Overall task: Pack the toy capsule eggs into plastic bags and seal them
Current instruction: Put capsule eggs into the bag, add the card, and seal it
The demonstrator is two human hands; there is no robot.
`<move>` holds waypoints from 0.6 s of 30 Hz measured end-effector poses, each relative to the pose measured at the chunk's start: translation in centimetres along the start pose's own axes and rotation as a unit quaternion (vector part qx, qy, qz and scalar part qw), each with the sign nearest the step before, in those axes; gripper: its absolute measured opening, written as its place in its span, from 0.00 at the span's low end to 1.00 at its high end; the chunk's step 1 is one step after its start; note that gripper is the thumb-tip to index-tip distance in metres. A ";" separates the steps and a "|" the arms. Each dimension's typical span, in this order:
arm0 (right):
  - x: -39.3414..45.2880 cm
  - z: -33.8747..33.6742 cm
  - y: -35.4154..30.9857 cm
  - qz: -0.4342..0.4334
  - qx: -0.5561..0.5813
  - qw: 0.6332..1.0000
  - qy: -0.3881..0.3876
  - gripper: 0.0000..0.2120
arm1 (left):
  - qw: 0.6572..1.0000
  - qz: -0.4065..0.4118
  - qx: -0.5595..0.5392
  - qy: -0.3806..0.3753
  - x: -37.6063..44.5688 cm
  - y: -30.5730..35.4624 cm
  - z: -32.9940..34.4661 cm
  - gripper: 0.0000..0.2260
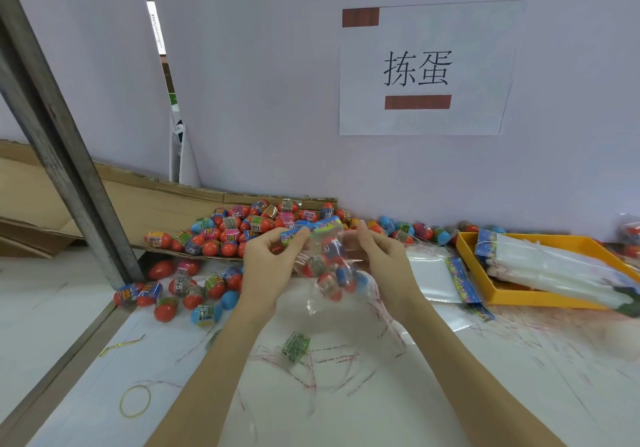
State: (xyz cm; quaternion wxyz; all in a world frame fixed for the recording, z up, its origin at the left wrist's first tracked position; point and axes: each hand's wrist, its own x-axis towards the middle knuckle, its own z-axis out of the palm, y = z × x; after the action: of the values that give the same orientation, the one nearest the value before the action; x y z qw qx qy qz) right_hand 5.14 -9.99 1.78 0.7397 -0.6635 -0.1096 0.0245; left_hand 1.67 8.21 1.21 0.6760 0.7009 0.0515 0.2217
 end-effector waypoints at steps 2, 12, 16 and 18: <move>-0.1 -0.1 -0.2 0.019 -0.006 0.999 -0.045 0.18 | 1.000 -0.007 -0.009 0.025 0.2 -0.1 -0.2 0.06; -0.1 -0.7 -0.7 0.046 0.022 0.994 -0.098 0.15 | 0.995 -0.075 -0.023 -0.067 -0.2 0.7 0.3 0.11; -0.1 -0.1 -1.0 0.097 0.052 0.992 -0.056 0.21 | 1.000 -0.008 -0.001 -0.016 -0.1 0.3 0.3 0.08; -0.1 0.0 -1.1 0.118 0.055 0.991 -0.038 0.19 | 1.000 0.019 0.002 -0.003 -0.1 0.2 0.3 0.08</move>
State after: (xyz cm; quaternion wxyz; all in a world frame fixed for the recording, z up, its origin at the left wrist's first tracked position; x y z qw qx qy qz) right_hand 4.97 -10.15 2.82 0.7626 -0.6284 -0.0565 0.1428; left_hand 1.68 7.89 1.38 0.6702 0.7040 0.0372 0.2322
